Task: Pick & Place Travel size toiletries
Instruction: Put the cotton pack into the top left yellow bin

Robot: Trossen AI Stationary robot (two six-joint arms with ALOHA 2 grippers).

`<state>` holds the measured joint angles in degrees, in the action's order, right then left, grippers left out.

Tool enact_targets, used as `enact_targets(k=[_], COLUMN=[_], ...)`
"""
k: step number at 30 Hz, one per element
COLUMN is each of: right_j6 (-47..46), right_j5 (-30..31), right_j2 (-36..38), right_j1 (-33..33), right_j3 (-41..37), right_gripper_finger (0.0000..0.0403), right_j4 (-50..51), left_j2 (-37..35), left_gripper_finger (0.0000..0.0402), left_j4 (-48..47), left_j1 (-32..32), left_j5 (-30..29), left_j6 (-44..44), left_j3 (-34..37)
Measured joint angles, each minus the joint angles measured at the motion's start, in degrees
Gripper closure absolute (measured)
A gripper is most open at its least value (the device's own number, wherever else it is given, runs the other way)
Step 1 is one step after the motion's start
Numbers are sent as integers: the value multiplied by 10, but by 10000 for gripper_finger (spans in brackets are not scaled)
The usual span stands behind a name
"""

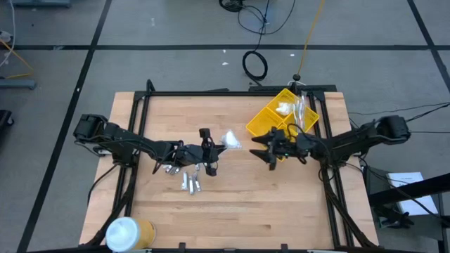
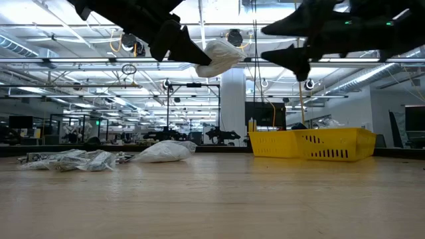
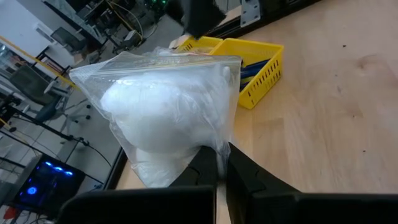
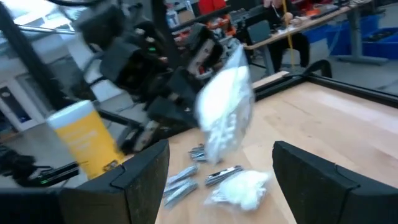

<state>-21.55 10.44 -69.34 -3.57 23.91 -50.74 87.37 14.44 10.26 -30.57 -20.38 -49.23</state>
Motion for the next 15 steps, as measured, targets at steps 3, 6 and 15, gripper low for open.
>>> enact_targets(k=[3,6,15], right_j6=[-2,-3,-3], right_j5=[-9,-55,-92], right_j2=[-45,-82,-161], right_j1=[20,42,74], right_j3=[36,75,157], right_gripper_finger=[133,133,141], right_j4=[0,0,47], left_j2=[4,12,16], left_gripper_finger=[400,400,400], left_j4=[3,3,4], left_j1=[0,3,4], left_j5=[0,0,0], left_j6=[10,10,1], left_j3=[0,0,0])
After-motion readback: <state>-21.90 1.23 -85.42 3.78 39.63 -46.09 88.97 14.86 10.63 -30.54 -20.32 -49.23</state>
